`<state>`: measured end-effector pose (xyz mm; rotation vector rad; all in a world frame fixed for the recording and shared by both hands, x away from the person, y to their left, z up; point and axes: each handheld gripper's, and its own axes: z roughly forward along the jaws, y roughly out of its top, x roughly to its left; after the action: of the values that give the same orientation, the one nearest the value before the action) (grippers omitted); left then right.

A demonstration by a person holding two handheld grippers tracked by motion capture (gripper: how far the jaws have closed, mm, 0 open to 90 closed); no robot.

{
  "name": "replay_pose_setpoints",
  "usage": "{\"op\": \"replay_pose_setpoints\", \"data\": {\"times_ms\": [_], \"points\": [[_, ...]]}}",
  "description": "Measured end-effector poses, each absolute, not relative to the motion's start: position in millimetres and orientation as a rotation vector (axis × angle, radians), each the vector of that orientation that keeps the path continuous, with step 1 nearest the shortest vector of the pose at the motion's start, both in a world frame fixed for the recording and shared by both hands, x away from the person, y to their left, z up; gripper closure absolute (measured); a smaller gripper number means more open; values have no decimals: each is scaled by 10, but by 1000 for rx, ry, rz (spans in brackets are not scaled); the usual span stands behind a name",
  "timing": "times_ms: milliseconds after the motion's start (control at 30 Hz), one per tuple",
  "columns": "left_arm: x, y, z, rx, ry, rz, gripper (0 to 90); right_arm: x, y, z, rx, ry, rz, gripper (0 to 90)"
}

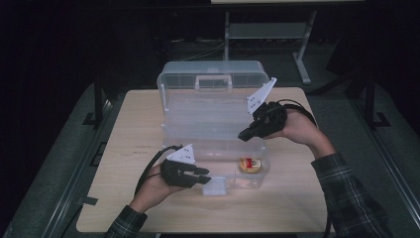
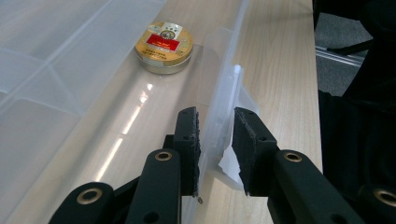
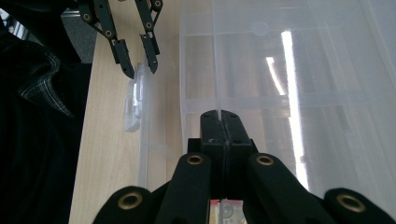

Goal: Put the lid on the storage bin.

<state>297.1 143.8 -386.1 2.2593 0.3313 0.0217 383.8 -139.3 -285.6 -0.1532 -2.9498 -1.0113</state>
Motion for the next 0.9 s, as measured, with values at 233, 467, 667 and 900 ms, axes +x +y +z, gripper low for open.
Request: {"op": "replay_pose_setpoints", "data": {"times_ms": [233,467,667,900], "points": [[2971,1438,-3861,2260,330,22,714,3807,-1390,-2877,-144,-2945,-1009,897],[2970,1438,-3860,2261,331,23,714,3784,-1392,-2891,-140,-2945,-1011,897],[2969,1439,-3859,2263,330,24,714,3766,-1390,-2911,-136,-2937,-1005,897],[2967,1438,-3859,2263,329,23,714,3738,-1388,-2930,-125,-2936,-999,897]]}}
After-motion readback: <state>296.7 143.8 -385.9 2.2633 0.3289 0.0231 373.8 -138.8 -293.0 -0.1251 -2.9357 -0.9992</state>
